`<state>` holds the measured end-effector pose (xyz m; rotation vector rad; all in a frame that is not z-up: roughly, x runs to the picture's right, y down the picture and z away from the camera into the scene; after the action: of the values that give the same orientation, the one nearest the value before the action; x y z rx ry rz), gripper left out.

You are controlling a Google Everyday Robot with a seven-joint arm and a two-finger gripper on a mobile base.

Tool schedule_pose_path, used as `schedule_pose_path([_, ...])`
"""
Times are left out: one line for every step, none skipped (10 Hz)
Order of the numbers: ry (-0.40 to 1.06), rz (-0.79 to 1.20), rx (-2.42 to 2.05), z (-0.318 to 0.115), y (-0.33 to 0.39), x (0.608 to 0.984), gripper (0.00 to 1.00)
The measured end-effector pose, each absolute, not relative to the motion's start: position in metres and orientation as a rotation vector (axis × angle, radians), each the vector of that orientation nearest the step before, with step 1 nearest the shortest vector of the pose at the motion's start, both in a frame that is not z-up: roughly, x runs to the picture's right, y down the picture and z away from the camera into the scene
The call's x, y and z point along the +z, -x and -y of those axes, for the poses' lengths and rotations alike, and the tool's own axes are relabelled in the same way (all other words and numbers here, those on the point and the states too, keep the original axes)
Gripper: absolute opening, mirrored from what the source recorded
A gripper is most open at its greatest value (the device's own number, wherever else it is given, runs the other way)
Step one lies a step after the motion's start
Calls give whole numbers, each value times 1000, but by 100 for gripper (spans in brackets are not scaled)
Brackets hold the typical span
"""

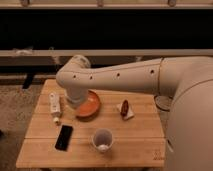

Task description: Pick up the ceramic cup

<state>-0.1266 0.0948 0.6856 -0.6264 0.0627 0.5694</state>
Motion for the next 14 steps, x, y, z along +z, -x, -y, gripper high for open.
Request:
schedule_pose_path([625, -71, 579, -95, 119, 685, 71])
schedule_pose_path([622, -88, 593, -98, 105, 684, 71])
schedule_pose_path([616, -109, 615, -103, 82, 681, 71])
schedule_pose_path([613, -121, 631, -107, 65, 680, 71])
schedule_pose_path([610, -133, 657, -115, 40, 677, 71])
schedule_pose_path([606, -142, 684, -121, 19, 675, 71])
schedule_pose_path([606, -147, 710, -130, 4, 676, 71])
schedule_pose_path([611, -154, 733, -141, -8, 679, 71])
schedule_pose_path([619, -161, 756, -152, -14, 686, 71])
schedule_pose_path([624, -168, 768, -161, -18, 694, 71])
schedule_pose_path([633, -173, 778, -168, -19, 701, 71])
schedule_pose_path([641, -178, 787, -176, -20, 708, 71])
schedule_pose_path([650, -181, 795, -182, -20, 714, 71])
schedule_pose_path([657, -181, 805, -188, -21, 719, 71])
